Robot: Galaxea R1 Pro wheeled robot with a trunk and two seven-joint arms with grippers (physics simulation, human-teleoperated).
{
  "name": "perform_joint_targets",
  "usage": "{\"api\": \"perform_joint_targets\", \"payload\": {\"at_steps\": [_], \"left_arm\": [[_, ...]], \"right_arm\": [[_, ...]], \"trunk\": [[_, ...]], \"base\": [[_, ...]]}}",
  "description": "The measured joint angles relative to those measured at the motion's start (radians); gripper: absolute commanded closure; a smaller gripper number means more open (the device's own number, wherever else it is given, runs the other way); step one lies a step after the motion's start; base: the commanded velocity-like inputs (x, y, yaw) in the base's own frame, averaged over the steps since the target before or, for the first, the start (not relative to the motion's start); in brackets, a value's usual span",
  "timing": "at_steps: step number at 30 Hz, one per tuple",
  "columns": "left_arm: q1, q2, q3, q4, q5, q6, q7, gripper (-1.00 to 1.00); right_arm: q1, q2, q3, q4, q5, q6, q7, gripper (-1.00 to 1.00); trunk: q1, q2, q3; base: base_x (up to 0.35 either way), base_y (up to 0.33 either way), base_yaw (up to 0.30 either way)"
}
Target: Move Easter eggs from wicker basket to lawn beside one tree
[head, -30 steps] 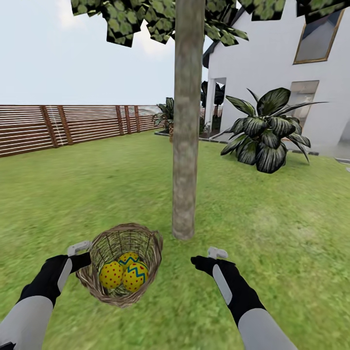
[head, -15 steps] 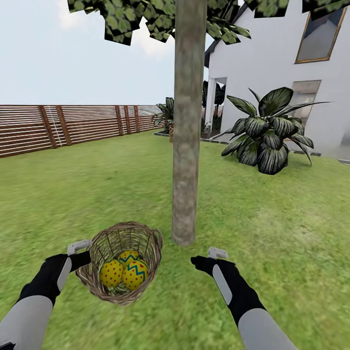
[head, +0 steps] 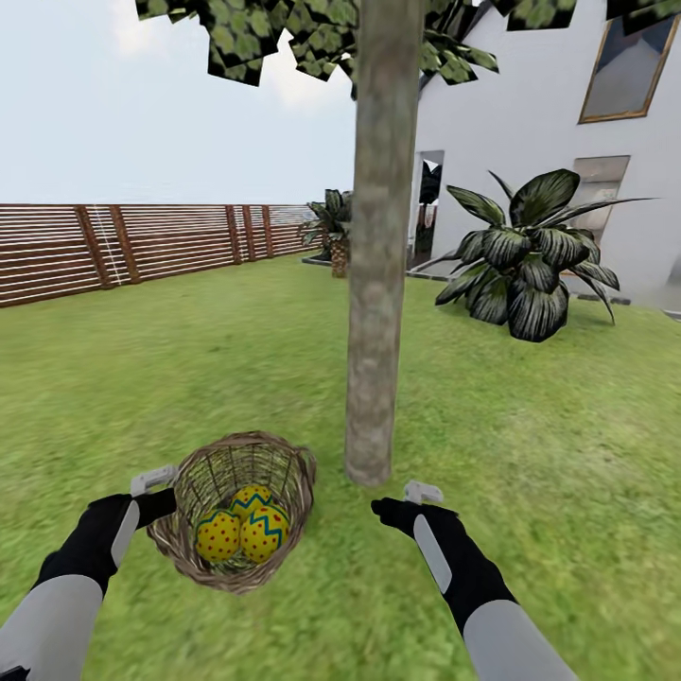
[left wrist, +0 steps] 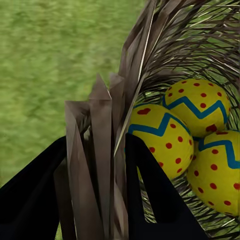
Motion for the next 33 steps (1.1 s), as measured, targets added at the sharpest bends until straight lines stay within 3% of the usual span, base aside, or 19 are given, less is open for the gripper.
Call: {"api": "perform_joint_targets", "payload": {"at_steps": [23,33], "left_arm": [[0.0,0.0,0.0,0.0,-0.002,0.0,-0.001,1.0],[0.0,0.0,0.0,0.0,0.0,-0.007,-0.001,1.0]], "right_arm": [[0.0,0.0,0.0,0.0,0.0,0.0,0.0,-1.0],[0.0,0.0,0.0,0.0,0.0,-0.001,0.0,-1.0]], "trunk": [[0.0,0.0,0.0],[0.004,-0.007,-0.003]], "base": [[0.235,0.194,0.0],[0.038,0.024,0.0]]}}
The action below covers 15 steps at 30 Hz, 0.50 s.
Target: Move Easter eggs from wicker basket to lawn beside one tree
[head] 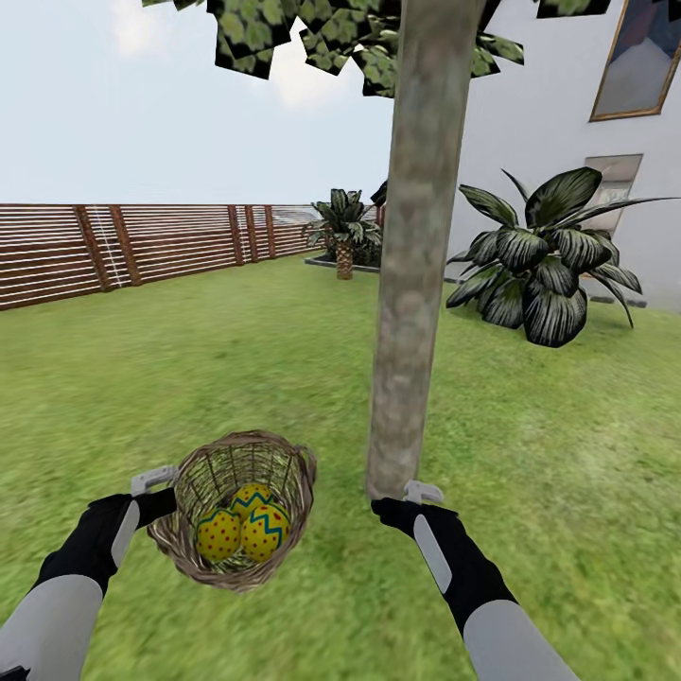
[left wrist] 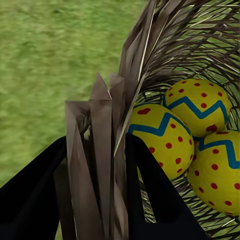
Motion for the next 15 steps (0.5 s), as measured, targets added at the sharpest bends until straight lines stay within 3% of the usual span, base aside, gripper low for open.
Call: {"api": "perform_joint_targets", "payload": {"at_steps": [8,15], "left_arm": [[0.0,-0.001,-0.001,0.0,-0.002,0.005,0.003,1.0],[0.0,-0.003,-0.002,0.005,-0.003,0.005,0.004,1.0]], "right_arm": [[0.0,0.0,0.003,-0.001,-0.003,-0.052,0.001,-1.0],[0.0,0.0,0.003,-0.008,-0.003,-0.048,0.002,-1.0]], "trunk": [[0.031,-0.056,-0.025],[0.058,-0.105,-0.047]], "base": [[0.0,0.0,0.0],[0.0,0.0,0.0]]}}
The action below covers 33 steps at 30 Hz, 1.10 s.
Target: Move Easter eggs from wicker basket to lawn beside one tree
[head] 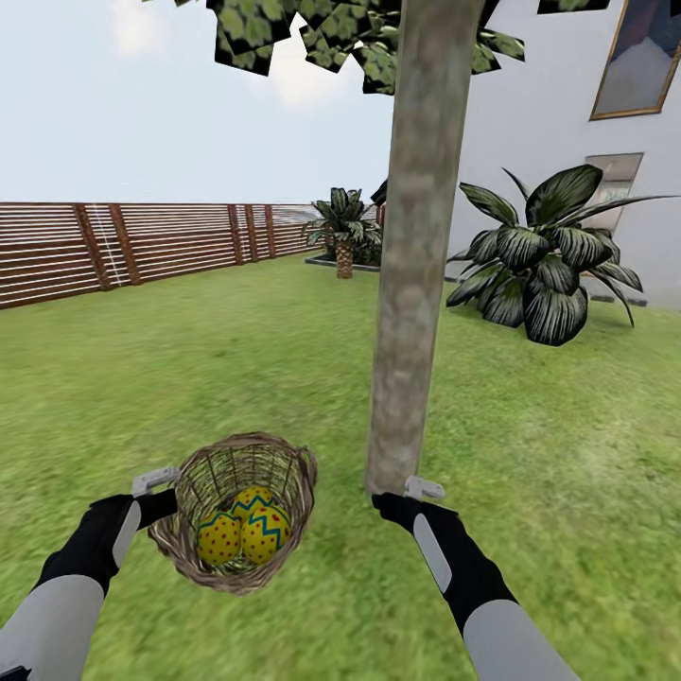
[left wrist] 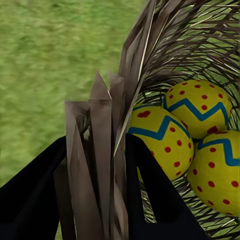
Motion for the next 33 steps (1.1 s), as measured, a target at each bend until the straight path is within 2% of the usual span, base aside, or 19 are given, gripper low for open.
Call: {"api": "perform_joint_targets", "payload": {"at_steps": [2,4,5,6,7,9,12,18,22,25,33], "left_arm": [[0.0,0.0,0.0,0.0,0.0,0.001,0.001,1.0],[0.0,0.0,0.0,0.0,0.0,0.001,0.012,1.0],[0.0,0.0,0.001,0.0,-0.001,0.002,0.022,1.0],[0.0,-0.001,0.001,0.0,-0.005,0.003,0.029,1.0],[0.0,-0.002,0.0,0.0,-0.005,0.003,0.032,1.0],[0.0,-0.001,0.0,0.0,0.003,0.003,0.033,1.0],[0.0,-0.002,0.0,0.0,-0.002,0.003,0.033,1.0],[0.0,-0.001,0.0,0.0,0.0,0.003,0.032,1.0],[0.0,0.001,0.003,-0.003,0.003,0.005,0.029,1.0],[0.0,0.002,0.004,-0.033,0.0,0.045,0.029,1.0],[0.0,0.003,0.003,-0.047,0.002,0.073,0.029,1.0]], "right_arm": [[-0.001,0.0,0.0,-0.005,0.0,0.02,0.001,-1.0],[-0.001,0.0,0.011,-0.037,0.0,0.139,0.002,-1.0],[-0.001,0.0,0.015,-0.094,0.0,0.221,-0.002,-1.0],[0.0,0.0,0.016,-0.139,-0.003,0.276,-0.025,-1.0],[0.0,0.0,0.017,-0.158,-0.011,0.299,-0.067,-1.0],[0.0,0.0,0.017,-0.166,-0.016,0.306,-0.124,-1.0],[0.0,0.0,0.018,-0.163,-0.018,0.303,-0.15,-1.0],[-0.001,0.0,0.019,-0.078,-0.017,0.212,-0.154,-1.0],[-0.001,0.0,0.018,-0.071,-0.02,0.206,-0.154,-1.0],[-0.003,0.0,0.016,-0.068,-0.02,0.206,-0.154,-1.0],[-0.006,0.0,0.015,-0.069,-0.018,0.206,-0.157,-1.0]], "trunk": [[0.008,-0.014,-0.006],[0.015,-0.028,-0.013],[0.019,-0.035,-0.016],[0.023,-0.042,-0.019],[0.027,-0.049,-0.022],[0.035,-0.063,-0.028],[0.046,-0.084,-0.038],[0.069,-0.126,-0.056],[0.084,-0.154,-0.069],[0.096,-0.175,-0.078],[0.127,-0.231,-0.104]], "base": [[0.0,0.0,0.0],[0.0,0.0,0.0],[0.0,0.0,0.0],[0.0,0.0,0.0],[0.0,0.0,0.0],[0.0,0.0,0.0],[0.0,0.0,0.0],[0.0,0.0,0.0],[0.0,0.0,0.0],[0.0,0.0,0.0],[0.0,0.0,0.0]]}}
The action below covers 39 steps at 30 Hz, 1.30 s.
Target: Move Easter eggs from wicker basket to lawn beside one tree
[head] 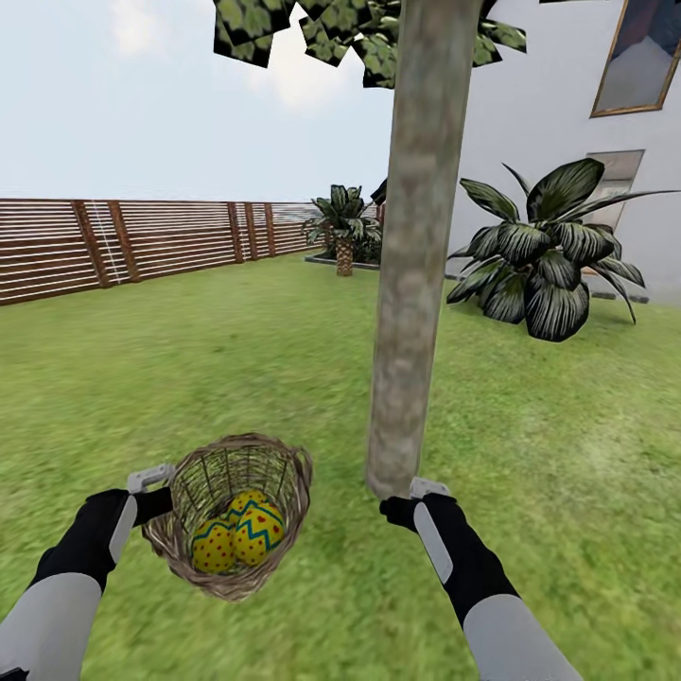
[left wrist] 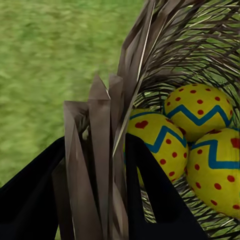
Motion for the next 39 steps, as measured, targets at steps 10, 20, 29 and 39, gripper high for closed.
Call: {"api": "perform_joint_targets", "payload": {"at_steps": [10,20,29,39], "left_arm": [[0.0,-0.002,0.0,0.006,0.001,0.006,0.005,1.0],[0.0,-0.001,0.0,0.012,-0.002,0.003,0.006,1.0],[0.0,-0.003,-0.001,0.013,-0.001,0.0,0.006,1.0],[0.0,-0.004,-0.002,0.013,-0.002,-0.005,0.006,1.0]], "right_arm": [[-0.052,0.0,0.0,0.105,-0.002,-0.051,-0.085,-1.0],[-0.085,0.0,0.0,0.193,-0.001,-0.121,-0.087,-1.0],[-0.085,0.0,0.0,0.193,-0.001,-0.121,-0.086,-1.0],[-0.085,0.0,0.0,0.205,0.0,-0.125,-0.085,-1.0]], "trunk": [[0.038,-0.07,-0.031],[0.077,-0.14,-0.063],[0.111,-0.203,-0.091],[0.15,-0.273,-0.122]], "base": [[0.0,0.0,0.0],[0.0,0.0,0.0],[0.0,0.0,0.0],[0.0,0.0,0.0]]}}
